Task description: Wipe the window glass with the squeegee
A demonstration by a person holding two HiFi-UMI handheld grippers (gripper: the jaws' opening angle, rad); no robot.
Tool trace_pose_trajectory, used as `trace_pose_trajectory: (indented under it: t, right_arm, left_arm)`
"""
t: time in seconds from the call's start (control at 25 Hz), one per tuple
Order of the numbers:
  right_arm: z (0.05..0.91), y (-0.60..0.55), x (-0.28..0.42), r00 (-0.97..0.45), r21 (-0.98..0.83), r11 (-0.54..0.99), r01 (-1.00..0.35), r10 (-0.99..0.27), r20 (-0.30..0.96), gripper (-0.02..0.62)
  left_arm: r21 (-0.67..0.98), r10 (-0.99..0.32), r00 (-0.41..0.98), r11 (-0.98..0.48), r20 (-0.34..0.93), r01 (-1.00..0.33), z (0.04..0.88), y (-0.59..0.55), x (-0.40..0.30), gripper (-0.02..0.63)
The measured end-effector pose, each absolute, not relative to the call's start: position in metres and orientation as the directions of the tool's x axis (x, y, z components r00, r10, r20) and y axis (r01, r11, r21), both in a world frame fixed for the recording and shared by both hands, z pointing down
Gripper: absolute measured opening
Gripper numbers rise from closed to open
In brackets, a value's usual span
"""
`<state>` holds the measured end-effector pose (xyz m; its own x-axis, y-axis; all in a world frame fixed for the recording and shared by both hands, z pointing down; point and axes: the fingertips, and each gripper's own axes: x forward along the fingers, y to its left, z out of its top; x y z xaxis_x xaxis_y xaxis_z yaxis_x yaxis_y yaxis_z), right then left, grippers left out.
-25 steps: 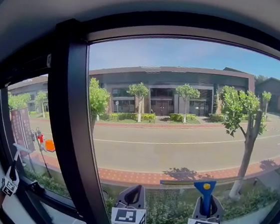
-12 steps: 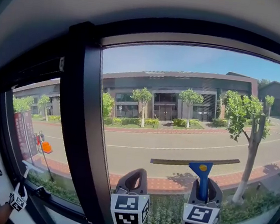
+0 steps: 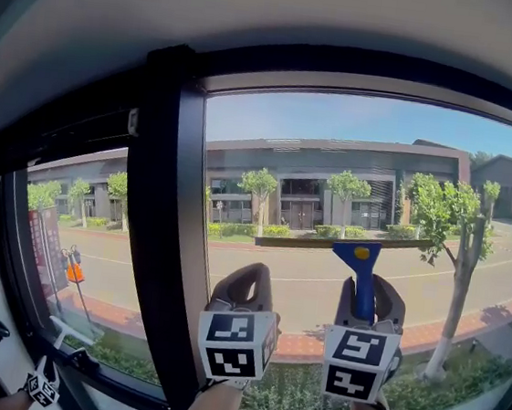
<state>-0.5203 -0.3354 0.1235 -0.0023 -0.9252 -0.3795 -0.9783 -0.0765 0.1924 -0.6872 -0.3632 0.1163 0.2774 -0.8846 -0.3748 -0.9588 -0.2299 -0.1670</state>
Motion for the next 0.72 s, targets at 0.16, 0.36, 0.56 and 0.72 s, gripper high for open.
trace_pose_trajectory:
  t: [0.16,0.36,0.56,0.72]
  right_arm:
    - [0.104,-0.338,-0.531,0.003,0.181,-0.082,-0.980,-0.917,-0.399,0.141]
    - [0.086,-0.336,-0.547,0.005,0.187,-0.093,-0.978,-0.907,-0.421,0.141]
    - [0.064,-0.340,-0.558,0.010,0.177,-0.097,-0.979,-0.898,-0.440,0.141]
    - [0.040,-0.324,-0.562,0.011,0.191,-0.120,-0.974,-0.870,-0.493,0.141]
  left_arm:
    - [-0.193,-0.870,0.285,-0.223,-0.403,-0.955,0.094,-0.361,-0.696,0.000]
    - [-0.200,-0.854,0.289,-0.221,-0.433,-0.954,0.069,-0.362,-0.708,0.000]
    - [-0.212,-0.836,0.311,-0.237,-0.452,-0.948,0.053,-0.364,-0.709,0.000]
    - [-0.191,-0.808,0.303,-0.237,-0.505,-0.952,0.036,-0.348,-0.711,0.000]
